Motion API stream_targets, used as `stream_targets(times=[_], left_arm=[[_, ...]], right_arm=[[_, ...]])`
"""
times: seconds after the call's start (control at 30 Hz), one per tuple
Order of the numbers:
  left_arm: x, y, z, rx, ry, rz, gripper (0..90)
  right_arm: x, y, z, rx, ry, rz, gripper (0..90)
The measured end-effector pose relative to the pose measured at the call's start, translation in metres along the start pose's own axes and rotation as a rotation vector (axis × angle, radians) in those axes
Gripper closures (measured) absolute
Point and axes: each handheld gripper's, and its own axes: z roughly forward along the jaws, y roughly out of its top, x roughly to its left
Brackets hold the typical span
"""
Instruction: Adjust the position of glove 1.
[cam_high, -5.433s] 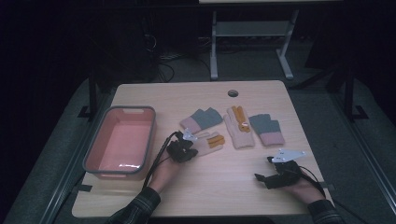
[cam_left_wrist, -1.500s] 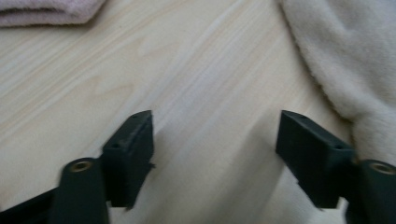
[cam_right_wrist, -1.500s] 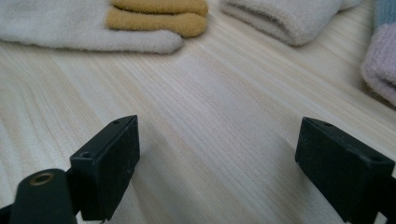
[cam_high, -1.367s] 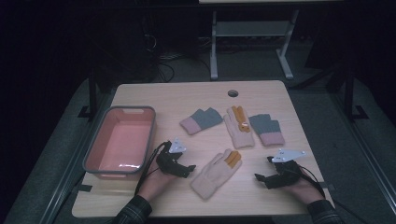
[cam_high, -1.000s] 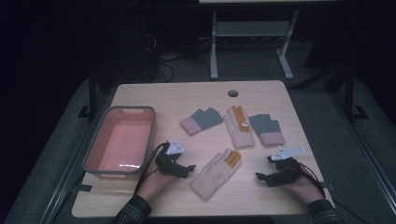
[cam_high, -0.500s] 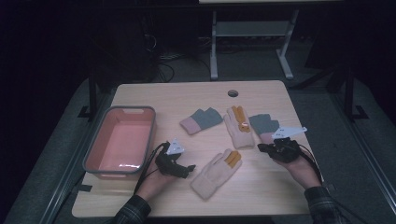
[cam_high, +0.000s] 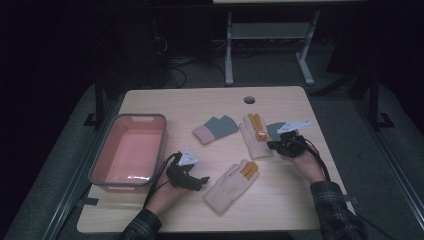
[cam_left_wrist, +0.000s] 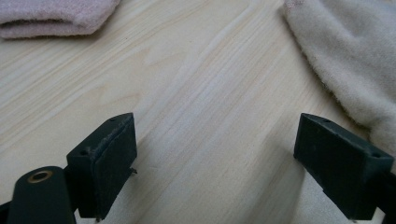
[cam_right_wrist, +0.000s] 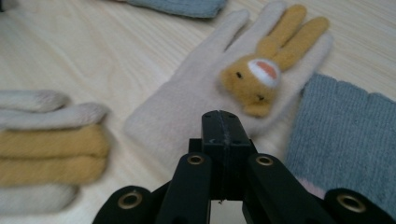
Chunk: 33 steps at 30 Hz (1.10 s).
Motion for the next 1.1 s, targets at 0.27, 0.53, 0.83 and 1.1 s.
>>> stream_targets(times=[0.27,0.53,0.83,1.1], left_arm=[[0.000,0.000,0.000,0.002,0.000,0.000,12.5],[0.000,0.000,0.000,-0.002,0.001,-0.002,12.5],[0.000,0.000,0.000,-0.006,0.000,-0.001,12.5],[0.000,0.000,0.000,-0.005,0.001,0.000,12.5]], right_arm=[[-0.002,-0.002,0.018,0.034,0.023,0.019,90.0],[0.016,0.013,0.033,0.046,0.072,-0.019,90.0],[0.036,0.027,0.051,0.033,0.127,-0.042,90.0],[0.053,0.034,0.062,0.029,0.177,-0.064,90.0]])
